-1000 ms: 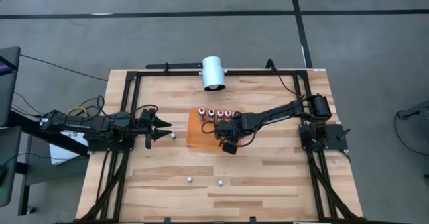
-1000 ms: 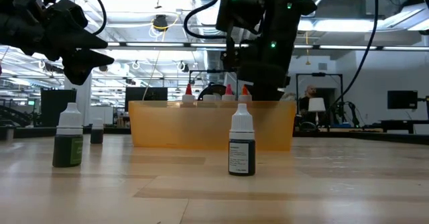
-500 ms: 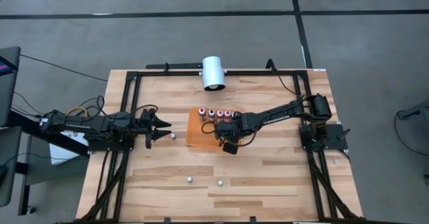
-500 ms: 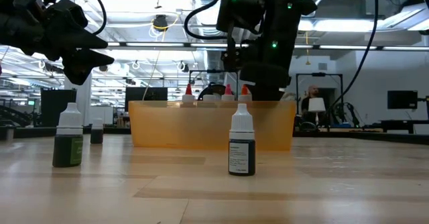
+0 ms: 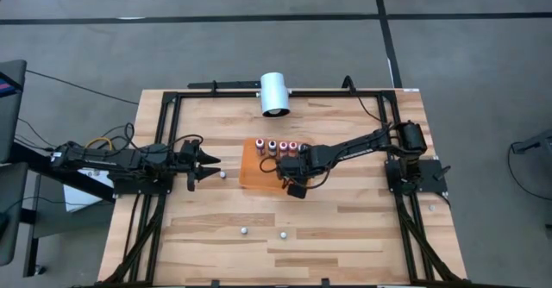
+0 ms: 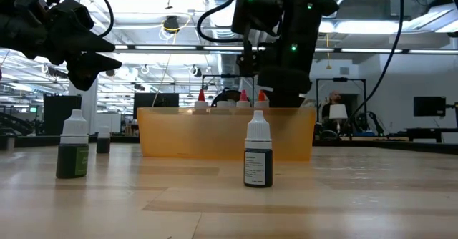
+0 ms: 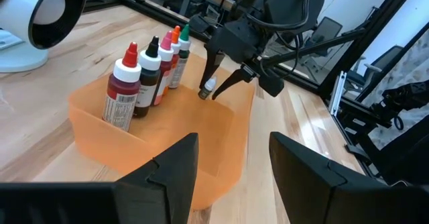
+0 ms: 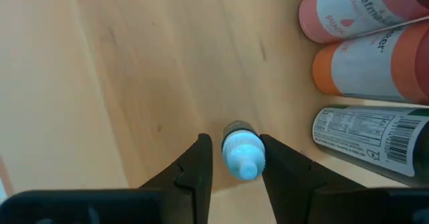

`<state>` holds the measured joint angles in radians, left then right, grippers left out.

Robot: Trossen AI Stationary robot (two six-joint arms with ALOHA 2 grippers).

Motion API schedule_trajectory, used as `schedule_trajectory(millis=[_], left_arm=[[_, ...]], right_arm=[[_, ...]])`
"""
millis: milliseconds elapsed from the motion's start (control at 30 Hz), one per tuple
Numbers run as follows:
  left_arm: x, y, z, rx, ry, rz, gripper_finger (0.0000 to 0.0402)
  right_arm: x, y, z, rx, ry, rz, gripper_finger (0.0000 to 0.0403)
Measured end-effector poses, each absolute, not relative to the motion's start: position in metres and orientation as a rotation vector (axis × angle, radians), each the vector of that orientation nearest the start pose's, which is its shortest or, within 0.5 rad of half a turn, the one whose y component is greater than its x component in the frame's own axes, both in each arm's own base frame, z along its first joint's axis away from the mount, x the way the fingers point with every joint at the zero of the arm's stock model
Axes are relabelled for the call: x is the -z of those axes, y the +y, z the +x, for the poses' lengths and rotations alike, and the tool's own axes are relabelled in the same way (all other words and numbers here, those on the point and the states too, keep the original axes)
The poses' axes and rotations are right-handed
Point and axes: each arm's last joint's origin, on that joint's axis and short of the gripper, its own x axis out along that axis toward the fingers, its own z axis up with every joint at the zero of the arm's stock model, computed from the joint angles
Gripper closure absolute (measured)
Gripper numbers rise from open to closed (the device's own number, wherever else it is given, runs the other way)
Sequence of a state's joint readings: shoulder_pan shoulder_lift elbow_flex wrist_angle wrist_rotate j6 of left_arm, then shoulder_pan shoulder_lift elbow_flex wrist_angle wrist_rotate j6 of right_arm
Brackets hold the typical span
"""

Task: Pick & Place food coloring
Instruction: Put the top small green food coloring bottle into the orange bin, then put the small purple food coloring bottle into the orange bin

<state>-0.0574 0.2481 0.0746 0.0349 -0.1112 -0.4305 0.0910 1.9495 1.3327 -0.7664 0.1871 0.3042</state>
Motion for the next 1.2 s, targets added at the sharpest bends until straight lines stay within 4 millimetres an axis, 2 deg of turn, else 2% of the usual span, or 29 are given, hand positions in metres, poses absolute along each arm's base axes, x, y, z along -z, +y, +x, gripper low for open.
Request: schedule_trajectory(millis=[300,467,667,767,1000,1200], left_arm=[[-0.172,-0.003,0.111,-0.083,0.124,-0.418,0.0226],[-0.172,-0.003,0.111,-0.083,0.124,-0.418,0.0226],[-0.172,-0.003,0.111,-0.082,0.120,-0.418,0.0226],[-0.173,-0.003,0.111,-0.080,0.115,-0.419,0.0226],[-0.175,-0.005,0.112,-0.028,0.107,-0.424,0.0226],[-0.176,-0.005,0.112,-0.003,0.106,-0.456,0.0226]], right_arm=[[-0.162,0.028,0.365,0.292,1.395,0.055,0.0274],[-0.175,0.028,0.367,0.283,1.435,0.062,0.0280],[-0.219,0.030,0.365,0.299,1.399,0.012,0.0280],[-0.251,0.035,0.362,0.292,1.290,-0.002,0.0281],[-0.310,0.051,0.322,0.184,1.139,-0.070,0.0280],[-0.333,0.077,0.285,0.076,1.055,-0.113,0.0282]])
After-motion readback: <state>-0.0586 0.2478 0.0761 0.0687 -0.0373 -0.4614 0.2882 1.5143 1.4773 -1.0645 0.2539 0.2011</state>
